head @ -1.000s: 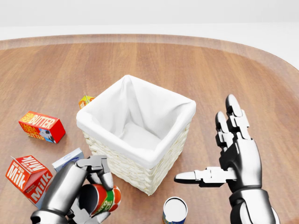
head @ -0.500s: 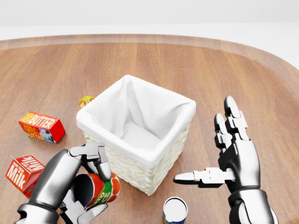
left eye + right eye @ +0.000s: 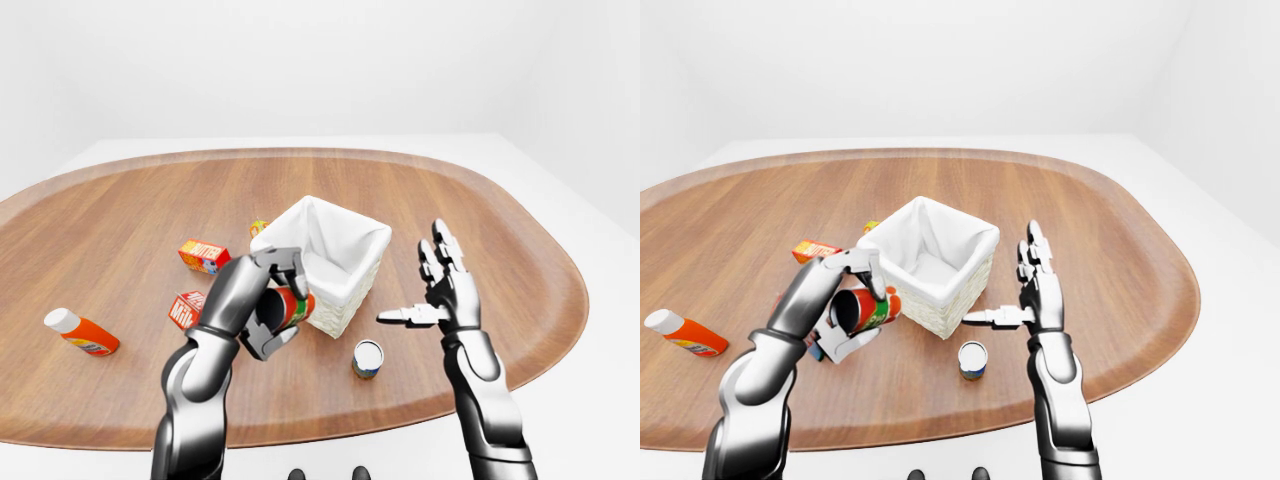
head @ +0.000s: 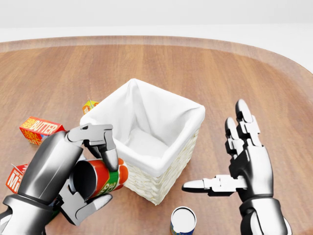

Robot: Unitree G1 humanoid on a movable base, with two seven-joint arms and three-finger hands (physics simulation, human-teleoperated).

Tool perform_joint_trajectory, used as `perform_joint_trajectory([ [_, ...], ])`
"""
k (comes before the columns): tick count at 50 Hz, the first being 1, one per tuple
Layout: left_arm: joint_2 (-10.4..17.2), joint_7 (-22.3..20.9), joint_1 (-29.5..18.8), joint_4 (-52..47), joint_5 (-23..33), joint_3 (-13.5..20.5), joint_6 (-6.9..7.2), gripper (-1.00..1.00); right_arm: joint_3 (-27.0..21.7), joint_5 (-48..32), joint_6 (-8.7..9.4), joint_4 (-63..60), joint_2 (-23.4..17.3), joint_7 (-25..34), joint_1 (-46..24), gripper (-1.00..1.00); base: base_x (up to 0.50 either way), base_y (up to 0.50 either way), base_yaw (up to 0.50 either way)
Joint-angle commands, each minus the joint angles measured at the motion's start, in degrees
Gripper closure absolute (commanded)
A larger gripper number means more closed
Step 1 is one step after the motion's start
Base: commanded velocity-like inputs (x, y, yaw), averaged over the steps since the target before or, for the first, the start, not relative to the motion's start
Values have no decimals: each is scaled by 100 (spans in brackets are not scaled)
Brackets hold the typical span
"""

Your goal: Pick up the tomato sauce, and put it in the basket.

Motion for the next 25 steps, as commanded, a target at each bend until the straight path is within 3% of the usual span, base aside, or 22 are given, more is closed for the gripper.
perform_joint_trajectory([
  [1, 8, -143, -466, -270, -28, -24, 0, 100, -11, 12, 0, -32, -5, -12, -26, -100, 0, 0, 0],
  [11, 43, -286, -1134, -76, 85, 20, 0, 100, -36, 24, 0, 23, -13, -5, -41, -100, 0, 0, 0],
  [25, 101, -268, -1672, 295, 135, 36, 0, 100, -32, 14, 0, 95, -16, -13, -72, -100, 0, 0, 0],
])
